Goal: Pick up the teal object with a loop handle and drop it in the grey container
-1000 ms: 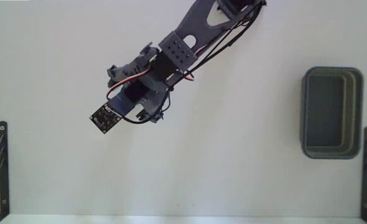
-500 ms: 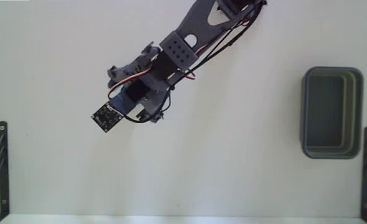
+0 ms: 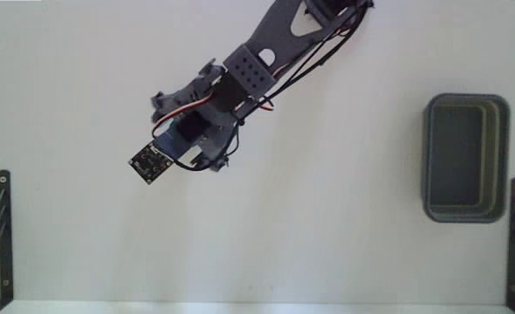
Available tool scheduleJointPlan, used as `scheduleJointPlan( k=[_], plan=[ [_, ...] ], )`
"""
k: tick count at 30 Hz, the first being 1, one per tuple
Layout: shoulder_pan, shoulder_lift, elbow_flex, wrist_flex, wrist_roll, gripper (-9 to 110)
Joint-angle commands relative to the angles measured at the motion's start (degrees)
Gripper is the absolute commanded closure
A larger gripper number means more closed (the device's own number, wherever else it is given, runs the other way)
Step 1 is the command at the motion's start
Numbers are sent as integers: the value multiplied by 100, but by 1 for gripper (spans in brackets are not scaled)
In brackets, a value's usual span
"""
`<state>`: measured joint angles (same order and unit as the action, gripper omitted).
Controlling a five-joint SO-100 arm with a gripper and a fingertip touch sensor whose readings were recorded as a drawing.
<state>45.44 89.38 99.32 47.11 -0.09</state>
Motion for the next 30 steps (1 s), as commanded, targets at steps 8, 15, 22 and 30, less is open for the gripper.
scheduleJointPlan(
  k=[8,15,22,30],
  plan=[
    [73,155,141,-250,9,-9],
    [73,139,219,-344,9,-9],
    [73,138,224,-350,9,-9],
    [73,136,229,-357,9,-9]
  ],
)
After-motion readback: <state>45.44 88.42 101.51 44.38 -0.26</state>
